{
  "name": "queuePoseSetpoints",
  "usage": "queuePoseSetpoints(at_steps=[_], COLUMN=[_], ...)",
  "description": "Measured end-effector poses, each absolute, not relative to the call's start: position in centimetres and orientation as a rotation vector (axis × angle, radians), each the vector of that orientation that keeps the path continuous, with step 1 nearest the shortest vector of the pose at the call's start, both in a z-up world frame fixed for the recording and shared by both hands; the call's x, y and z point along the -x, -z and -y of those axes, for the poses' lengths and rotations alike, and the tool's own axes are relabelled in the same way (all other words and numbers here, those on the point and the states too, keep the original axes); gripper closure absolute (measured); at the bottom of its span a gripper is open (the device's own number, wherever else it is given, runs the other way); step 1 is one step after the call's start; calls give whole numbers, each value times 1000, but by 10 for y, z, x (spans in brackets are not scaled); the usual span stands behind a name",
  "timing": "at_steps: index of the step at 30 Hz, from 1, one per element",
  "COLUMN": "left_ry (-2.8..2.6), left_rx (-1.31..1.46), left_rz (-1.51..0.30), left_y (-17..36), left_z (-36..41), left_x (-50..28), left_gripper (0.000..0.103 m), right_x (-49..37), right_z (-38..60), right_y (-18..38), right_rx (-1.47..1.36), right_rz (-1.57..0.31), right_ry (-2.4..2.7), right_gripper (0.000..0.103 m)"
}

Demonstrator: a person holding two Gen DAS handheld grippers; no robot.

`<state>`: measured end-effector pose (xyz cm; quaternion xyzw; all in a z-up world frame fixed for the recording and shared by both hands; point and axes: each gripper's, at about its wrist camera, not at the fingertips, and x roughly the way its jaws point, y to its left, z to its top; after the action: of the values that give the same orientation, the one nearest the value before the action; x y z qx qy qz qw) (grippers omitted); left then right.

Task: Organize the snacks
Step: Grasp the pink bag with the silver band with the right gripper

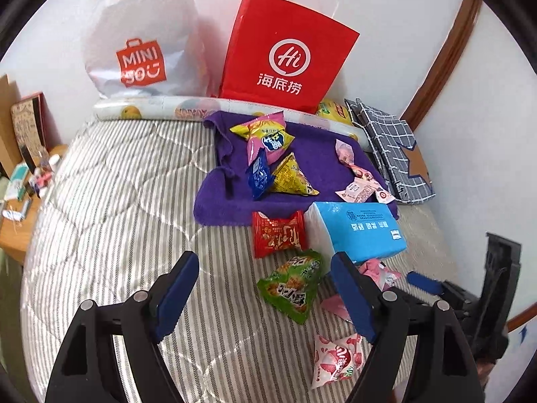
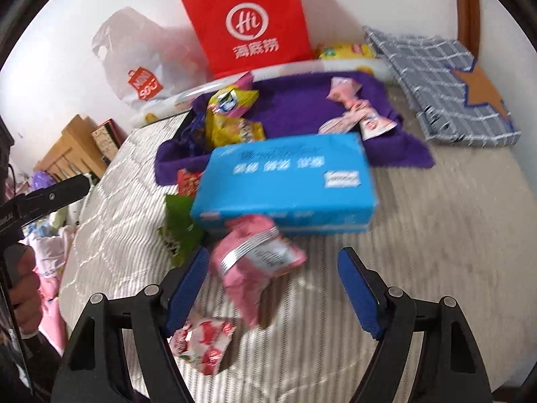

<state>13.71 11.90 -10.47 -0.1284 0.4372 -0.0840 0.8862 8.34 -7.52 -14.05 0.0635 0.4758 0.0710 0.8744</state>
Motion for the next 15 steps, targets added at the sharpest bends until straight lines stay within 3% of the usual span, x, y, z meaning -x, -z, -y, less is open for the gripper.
queuePoseSetpoints(at_steps=[15], left_ry=[186], left_rx=[294], left_rz=[-963], left_y=[130], left_z=[-141], left_x=[-133], left_gripper=[23], right_x=[-103], right_z=[52], right_y=[178], right_rx=[-152], right_rz=[-1050], right_ry=[-142], right_gripper=[24])
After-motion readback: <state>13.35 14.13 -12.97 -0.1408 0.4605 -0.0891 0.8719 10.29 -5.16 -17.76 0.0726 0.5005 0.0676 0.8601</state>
